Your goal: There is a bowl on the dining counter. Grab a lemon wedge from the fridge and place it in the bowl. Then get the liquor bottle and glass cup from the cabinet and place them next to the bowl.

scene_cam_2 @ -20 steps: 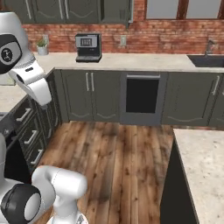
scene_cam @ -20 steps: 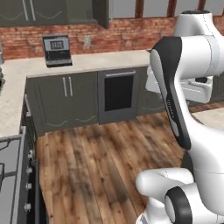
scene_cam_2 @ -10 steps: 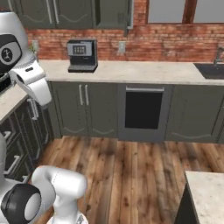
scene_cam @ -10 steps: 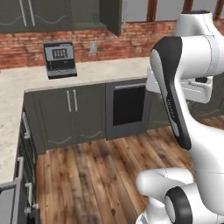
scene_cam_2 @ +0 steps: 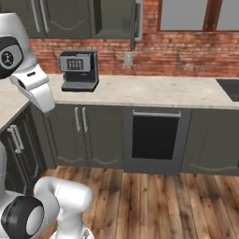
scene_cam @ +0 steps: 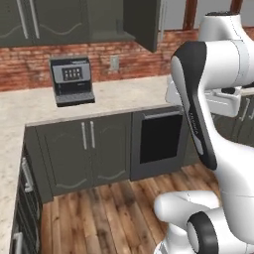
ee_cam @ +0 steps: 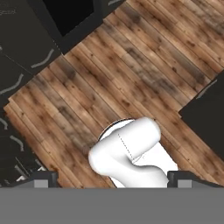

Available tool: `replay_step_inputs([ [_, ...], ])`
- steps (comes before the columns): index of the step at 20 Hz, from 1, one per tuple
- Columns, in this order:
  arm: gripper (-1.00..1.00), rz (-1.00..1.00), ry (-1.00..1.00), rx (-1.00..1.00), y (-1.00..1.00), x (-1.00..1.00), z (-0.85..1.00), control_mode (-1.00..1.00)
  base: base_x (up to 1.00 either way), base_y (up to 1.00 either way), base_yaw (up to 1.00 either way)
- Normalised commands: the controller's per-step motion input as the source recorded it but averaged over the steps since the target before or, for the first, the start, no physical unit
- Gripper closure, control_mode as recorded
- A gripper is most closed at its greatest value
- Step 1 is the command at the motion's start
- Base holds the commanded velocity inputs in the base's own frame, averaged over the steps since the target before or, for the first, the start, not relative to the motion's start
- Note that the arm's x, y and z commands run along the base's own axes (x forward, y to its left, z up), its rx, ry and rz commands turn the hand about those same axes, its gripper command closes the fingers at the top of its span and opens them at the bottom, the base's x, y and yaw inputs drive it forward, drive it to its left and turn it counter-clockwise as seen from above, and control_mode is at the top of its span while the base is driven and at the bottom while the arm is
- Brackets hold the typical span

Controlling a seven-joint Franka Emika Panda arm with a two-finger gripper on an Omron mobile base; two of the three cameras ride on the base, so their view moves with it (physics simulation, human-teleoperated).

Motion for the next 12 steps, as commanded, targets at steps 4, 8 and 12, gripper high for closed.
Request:
replay_step_inputs([
  [4,-1.0,0.0,0.0,0.0,0.0,0.0,0.0,1.0,1.0,0.26,0.0],
  [8,-1.0,0.0,0.0,0.0,0.0,0.0,0.0,1.0,1.0,0.23,0.0],
  [12,-1.0,0.0,0.0,0.0,0.0,0.0,0.0,1.0,1.0,0.07,0.0],
])
